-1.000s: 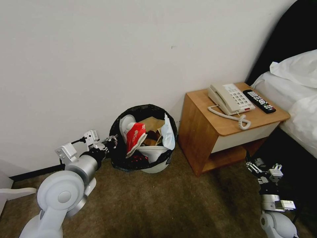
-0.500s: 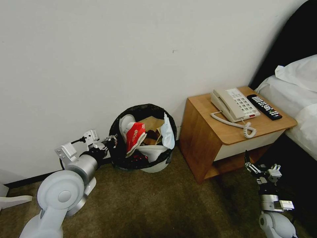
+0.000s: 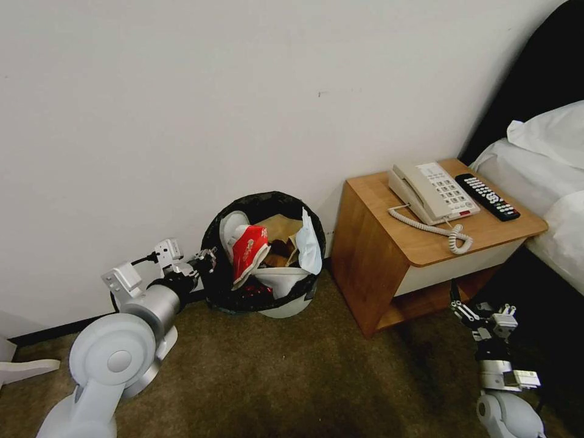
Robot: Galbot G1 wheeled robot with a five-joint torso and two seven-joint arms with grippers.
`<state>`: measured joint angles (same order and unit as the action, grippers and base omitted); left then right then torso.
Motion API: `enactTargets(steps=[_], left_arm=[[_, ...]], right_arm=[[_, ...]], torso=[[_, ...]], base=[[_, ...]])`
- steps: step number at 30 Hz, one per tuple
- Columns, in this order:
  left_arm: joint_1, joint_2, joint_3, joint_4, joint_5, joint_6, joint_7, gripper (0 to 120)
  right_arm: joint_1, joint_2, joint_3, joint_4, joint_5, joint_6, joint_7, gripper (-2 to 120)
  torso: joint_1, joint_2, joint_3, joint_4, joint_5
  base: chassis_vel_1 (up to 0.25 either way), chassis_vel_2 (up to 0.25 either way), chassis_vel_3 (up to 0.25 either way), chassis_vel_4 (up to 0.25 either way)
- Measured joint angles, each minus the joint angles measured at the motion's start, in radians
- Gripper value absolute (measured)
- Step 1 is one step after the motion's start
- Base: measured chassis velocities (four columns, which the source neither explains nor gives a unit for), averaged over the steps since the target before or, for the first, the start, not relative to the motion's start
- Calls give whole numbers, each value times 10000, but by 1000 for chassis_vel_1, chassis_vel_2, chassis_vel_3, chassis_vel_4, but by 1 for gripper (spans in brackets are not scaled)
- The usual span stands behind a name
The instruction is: Pick up the trash bin, then pick up the garbage from the floor and place it into the trash bin.
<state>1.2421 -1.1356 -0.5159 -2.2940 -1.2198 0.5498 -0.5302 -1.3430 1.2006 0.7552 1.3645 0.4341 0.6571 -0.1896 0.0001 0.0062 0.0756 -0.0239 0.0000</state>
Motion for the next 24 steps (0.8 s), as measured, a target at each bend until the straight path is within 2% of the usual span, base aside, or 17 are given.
enactTargets(steps=[12,18,24], left_arm=[[2,-3,23,-41,12,-2,11,4],[-44,-5,59,-41,11,-2,12,4],[-68,-24,89,-22,10,-3,23,4]], right_arm=[[476,-634,-40,-1660,-257,-891,476,100],[397,-761,123,-1709,-529,-1216,848,100],[343,-871,296,-1775,-973,-1977,1549,100]], torso=[[0,0,0,0,2],[0,0,0,0,1],[0,0,0,0,0]], base=[[0,0,0,0],[0,0,0,0],[0,0,0,0]])
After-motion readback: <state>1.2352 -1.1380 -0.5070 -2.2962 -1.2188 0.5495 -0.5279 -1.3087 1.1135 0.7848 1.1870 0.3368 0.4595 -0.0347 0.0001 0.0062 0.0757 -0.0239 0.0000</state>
